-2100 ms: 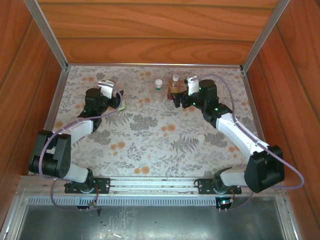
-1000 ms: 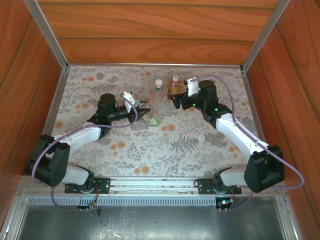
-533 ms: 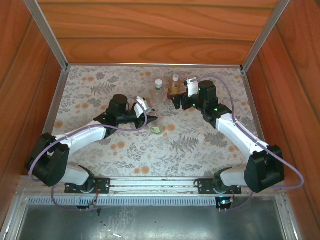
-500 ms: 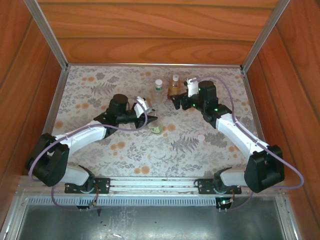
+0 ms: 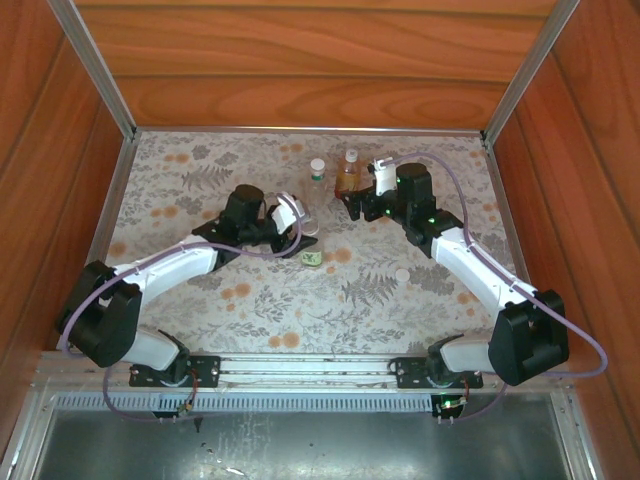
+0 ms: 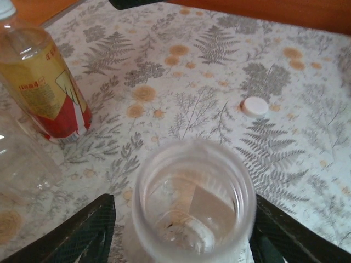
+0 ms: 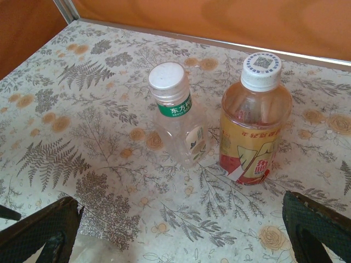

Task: Screw on the bottle caps

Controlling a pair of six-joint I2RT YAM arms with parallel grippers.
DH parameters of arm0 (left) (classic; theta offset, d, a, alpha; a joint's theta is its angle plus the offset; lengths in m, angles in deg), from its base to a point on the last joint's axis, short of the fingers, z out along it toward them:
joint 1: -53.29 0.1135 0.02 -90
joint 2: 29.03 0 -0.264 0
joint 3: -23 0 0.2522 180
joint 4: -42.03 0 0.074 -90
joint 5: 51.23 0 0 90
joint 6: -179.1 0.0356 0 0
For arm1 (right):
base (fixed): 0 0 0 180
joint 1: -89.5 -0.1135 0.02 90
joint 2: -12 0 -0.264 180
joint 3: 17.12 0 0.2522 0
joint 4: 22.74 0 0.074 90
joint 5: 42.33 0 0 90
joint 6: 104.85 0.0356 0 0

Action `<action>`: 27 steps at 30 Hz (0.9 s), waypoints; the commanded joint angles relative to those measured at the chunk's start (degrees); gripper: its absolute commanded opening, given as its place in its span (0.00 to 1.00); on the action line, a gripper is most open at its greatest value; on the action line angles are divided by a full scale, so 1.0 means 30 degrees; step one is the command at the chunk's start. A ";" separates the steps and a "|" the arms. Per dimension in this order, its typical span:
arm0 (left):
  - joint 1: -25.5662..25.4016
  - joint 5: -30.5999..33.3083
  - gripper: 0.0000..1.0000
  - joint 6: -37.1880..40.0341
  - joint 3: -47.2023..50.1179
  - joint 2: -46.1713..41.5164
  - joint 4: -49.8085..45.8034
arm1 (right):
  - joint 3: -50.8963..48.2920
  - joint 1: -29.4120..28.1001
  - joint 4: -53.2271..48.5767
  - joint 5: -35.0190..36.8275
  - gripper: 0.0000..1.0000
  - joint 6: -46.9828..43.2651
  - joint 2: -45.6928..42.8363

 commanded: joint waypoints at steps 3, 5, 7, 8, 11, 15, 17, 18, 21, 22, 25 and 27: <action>-0.0457 0.1372 0.77 0.0034 0.0121 -0.0654 -0.0465 | -0.0391 0.0106 -0.0031 0.0027 1.00 0.0068 -0.0024; -0.0533 0.1450 0.82 -0.0119 0.0326 -0.0988 -0.0370 | -0.0418 0.0106 0.0024 -0.0021 1.00 0.0112 0.0017; -0.0523 0.1455 0.86 -0.0407 0.0637 -0.1229 0.0012 | -0.0420 0.0106 0.0057 -0.0162 1.00 0.0155 0.0035; -0.0518 0.1495 0.88 -0.0597 0.0940 -0.1327 0.0462 | -0.0420 0.0106 0.0086 -0.0172 1.00 0.0182 0.0035; -0.0519 0.1288 0.93 -0.1021 0.1993 -0.1615 0.1913 | -0.0423 0.0106 0.0058 -0.0257 1.00 0.0213 -0.0016; -0.0377 0.0366 0.96 -0.0849 0.3648 -0.1993 0.4350 | -0.0508 0.0106 0.0057 -0.0345 0.99 0.0183 -0.0115; 0.0110 -0.0445 0.97 -0.1034 0.4429 -0.2053 0.5939 | -0.0508 0.0106 0.0035 -0.0419 0.99 0.0211 -0.0110; 0.0387 -0.0796 0.96 -0.1186 0.4779 -0.1976 0.6807 | -0.0514 0.0113 0.0033 -0.0488 0.99 0.0214 -0.0111; 0.1245 -0.2460 0.98 -0.1177 0.5572 -0.1455 0.9038 | -0.0508 0.0099 0.0082 -0.0662 0.99 0.0297 -0.0111; 0.1528 -0.3062 0.99 -0.1062 0.5727 -0.1169 0.9717 | -0.0508 0.0106 0.0115 -0.0691 0.99 0.0331 -0.0111; 0.1806 -0.4718 0.99 -0.0499 0.5525 -0.0093 1.0317 | -0.0479 0.0106 0.0109 -0.0682 0.99 0.0361 -0.0089; 0.1840 -0.5312 0.99 -0.0261 0.5179 0.0602 1.0317 | -0.0429 0.0106 0.0057 -0.0713 0.99 0.0358 -0.0055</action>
